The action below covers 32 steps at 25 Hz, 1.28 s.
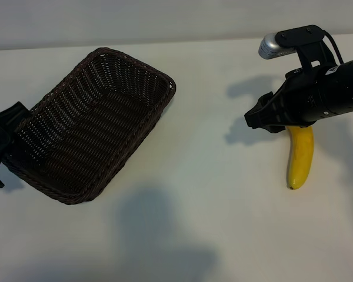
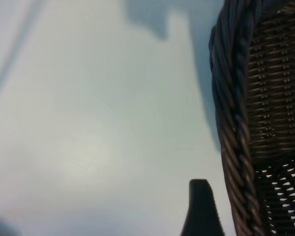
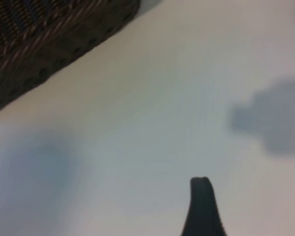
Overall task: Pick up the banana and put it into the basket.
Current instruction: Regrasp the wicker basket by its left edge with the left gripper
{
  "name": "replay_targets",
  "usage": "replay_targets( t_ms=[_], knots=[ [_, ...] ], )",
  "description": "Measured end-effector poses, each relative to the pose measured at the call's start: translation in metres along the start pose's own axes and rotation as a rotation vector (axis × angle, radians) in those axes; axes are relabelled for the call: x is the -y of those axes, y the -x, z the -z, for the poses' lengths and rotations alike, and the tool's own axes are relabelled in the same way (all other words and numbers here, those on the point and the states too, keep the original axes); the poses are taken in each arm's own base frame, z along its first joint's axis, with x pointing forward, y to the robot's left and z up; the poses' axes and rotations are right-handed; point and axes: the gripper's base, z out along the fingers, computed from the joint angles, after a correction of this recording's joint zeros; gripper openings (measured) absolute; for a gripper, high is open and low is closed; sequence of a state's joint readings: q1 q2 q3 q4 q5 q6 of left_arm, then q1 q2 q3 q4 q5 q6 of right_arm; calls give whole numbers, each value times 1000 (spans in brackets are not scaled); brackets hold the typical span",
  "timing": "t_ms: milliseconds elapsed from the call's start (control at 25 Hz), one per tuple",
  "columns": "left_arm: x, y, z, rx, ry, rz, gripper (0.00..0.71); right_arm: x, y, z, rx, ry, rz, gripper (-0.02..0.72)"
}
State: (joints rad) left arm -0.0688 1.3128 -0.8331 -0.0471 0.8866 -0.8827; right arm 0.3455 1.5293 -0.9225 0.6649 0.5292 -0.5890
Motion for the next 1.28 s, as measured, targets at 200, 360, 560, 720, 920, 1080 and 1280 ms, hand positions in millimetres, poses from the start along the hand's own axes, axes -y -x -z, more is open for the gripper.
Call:
replay_targets(
  t_ms=[200, 360, 560, 720, 920, 1080, 1280],
  knots=[
    [-1, 2, 0, 17, 16, 51, 526, 0, 0, 0, 2, 3, -7, 505],
    [-2, 2, -1, 19, 26, 77, 526, -1, 1, 0, 6, 9, -20, 505],
    [0, 4, -13, -14, 67, 82, 526, -1, 1, 0, 7, 9, -20, 505],
    [2, 5, -20, -32, 91, 81, 526, -1, 1, 0, 7, 9, -20, 505],
    [2, 6, -21, -34, 94, 81, 526, -1, 1, 0, 7, 9, -20, 505],
    [2, 5, -24, -28, 85, 82, 526, -1, 1, 0, 7, 9, -20, 505],
    [-1, 4, -37, -43, 103, 84, 526, -1, 1, 0, 7, 9, -20, 505]
  ],
)
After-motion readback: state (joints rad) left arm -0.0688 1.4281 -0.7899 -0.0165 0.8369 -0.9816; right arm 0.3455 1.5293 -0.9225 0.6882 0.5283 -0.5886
